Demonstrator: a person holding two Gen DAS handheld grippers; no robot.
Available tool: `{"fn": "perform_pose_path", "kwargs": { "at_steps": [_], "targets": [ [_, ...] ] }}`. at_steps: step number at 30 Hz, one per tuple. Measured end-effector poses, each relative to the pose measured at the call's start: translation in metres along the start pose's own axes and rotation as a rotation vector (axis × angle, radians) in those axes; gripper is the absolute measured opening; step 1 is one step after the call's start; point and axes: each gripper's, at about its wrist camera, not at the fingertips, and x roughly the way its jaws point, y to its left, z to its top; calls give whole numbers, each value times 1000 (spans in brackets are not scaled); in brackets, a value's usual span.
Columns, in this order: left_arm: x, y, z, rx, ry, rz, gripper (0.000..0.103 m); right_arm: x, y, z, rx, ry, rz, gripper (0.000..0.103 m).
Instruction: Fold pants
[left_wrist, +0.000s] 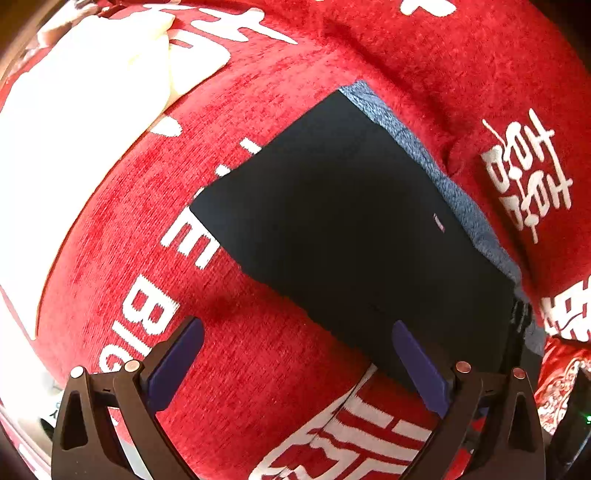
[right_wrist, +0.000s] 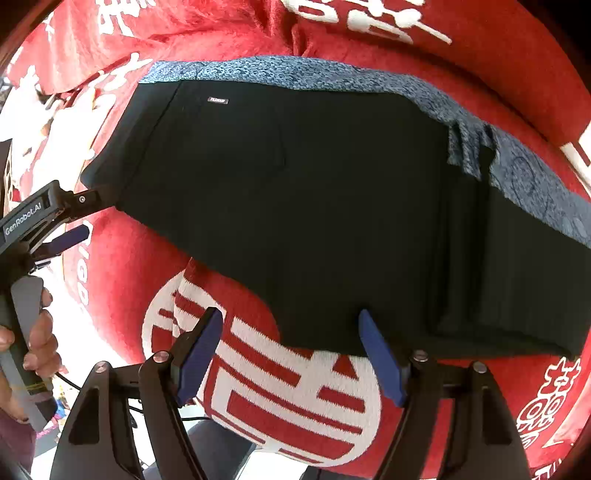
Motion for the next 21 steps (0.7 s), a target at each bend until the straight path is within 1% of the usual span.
{"fn": "perform_pose_path", "kwargs": {
  "at_steps": [3,5,6,7,9,13,15,17,18,21],
  "targets": [
    [5,10,6,-32,-5,-60,102,4,-1,2,7,6,3,79],
    [7,23,14,-56,-18,-110,102,6,-2,3,12,7,4,79],
    [12,22,5,-72,-23,-135,102,6,-2,4,12,8,4,79],
    [14,27,7,-88,-25,-165,102,7,-2,4,12,8,3,79],
    [13,33,3,-134,-33,-252,102,8,-1,4,8,10,-1,80],
    [9,43,-1,-180,-58,-396,102,11,1,5,1,11,-6,80],
    [10,46,-2,-195,-58,-451,102,13,5,6,0,12,-8,80],
    [12,51,-6,-212,-61,-490,102,14,6,7,-1,13,-8,81],
    [11,45,-6,-221,-68,-508,102,15,7,7,-1,13,-8,81],
    [12,48,-5,-255,-76,-547,102,16,8,8,-7,14,-10,82]
  ]
}}
